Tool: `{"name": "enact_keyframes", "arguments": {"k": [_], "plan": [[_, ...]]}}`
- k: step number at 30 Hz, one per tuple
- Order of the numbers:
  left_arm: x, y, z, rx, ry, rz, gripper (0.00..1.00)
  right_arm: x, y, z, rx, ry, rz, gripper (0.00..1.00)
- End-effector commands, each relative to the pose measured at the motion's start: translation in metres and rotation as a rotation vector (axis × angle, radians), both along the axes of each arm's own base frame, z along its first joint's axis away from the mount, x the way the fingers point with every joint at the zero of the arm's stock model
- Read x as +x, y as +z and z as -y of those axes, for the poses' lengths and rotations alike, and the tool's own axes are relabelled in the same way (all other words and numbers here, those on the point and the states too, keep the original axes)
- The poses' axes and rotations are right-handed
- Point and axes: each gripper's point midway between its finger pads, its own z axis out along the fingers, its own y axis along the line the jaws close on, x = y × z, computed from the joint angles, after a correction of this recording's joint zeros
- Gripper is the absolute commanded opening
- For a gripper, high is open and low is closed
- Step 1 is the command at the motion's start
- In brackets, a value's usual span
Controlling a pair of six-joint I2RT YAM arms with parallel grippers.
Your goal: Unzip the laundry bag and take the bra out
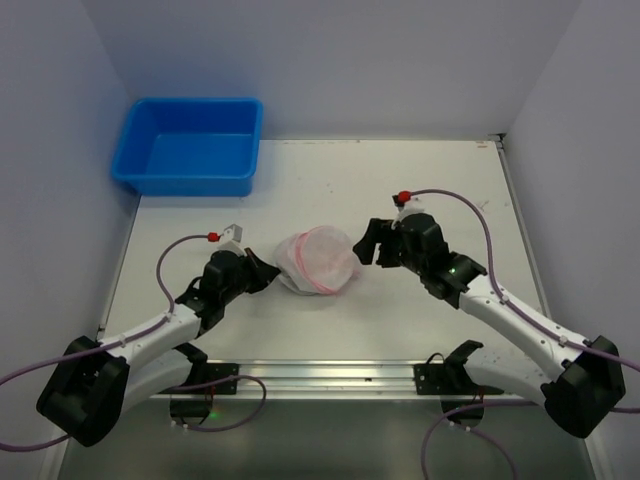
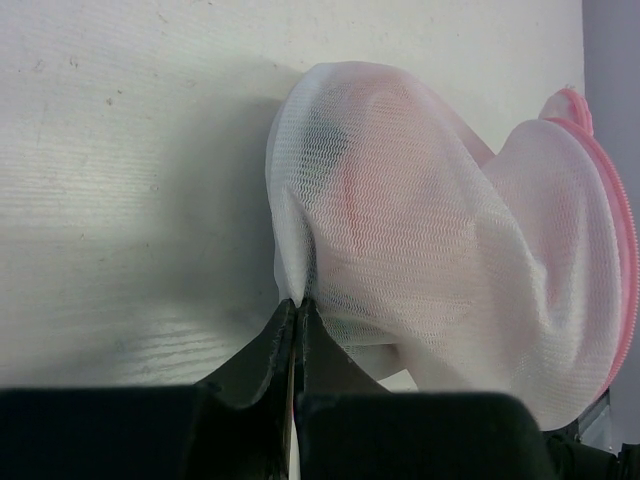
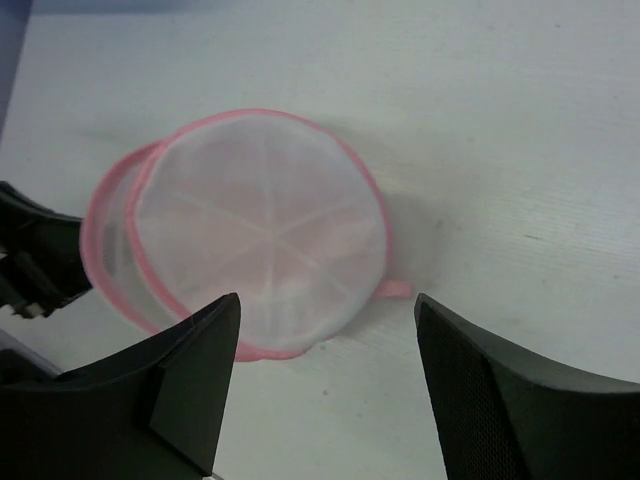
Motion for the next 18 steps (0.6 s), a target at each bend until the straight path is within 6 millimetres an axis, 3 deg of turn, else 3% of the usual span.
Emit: {"name": "enact_keyframes", "arguments": {"k": [1, 6, 8, 9, 11, 18], "plan": [[0.012, 0.02, -0.001, 0.043, 0.015, 0.084, 0.0, 0.005, 0.044, -0.038, 0.078, 0.034, 0.057, 0.73], [0.011, 0.017, -0.001, 0.049, 0.018, 0.072, 0.0, 0.006, 0.048, -0.09, 0.08, 0.058, 0.036, 0.73], [0.01, 0.015, 0.0, 0.042, 0.014, 0.067, 0.0, 0.008, 0.032, -0.104, 0.051, 0.057, 0.005, 0.73], [0.01, 0.015, 0.0, 0.041, 0.015, 0.066, 0.0, 0.01, 0.035, -0.111, 0.061, 0.065, 0.006, 0.73], [0.009, 0.015, 0.001, 0.04, 0.012, 0.067, 0.0, 0.009, 0.022, -0.123, 0.038, 0.086, -0.019, 0.72], [0.009, 0.018, 0.002, 0.028, 0.01, 0.071, 0.0, 0.001, 0.005, -0.155, -0.011, 0.163, -0.042, 0.71]]}}
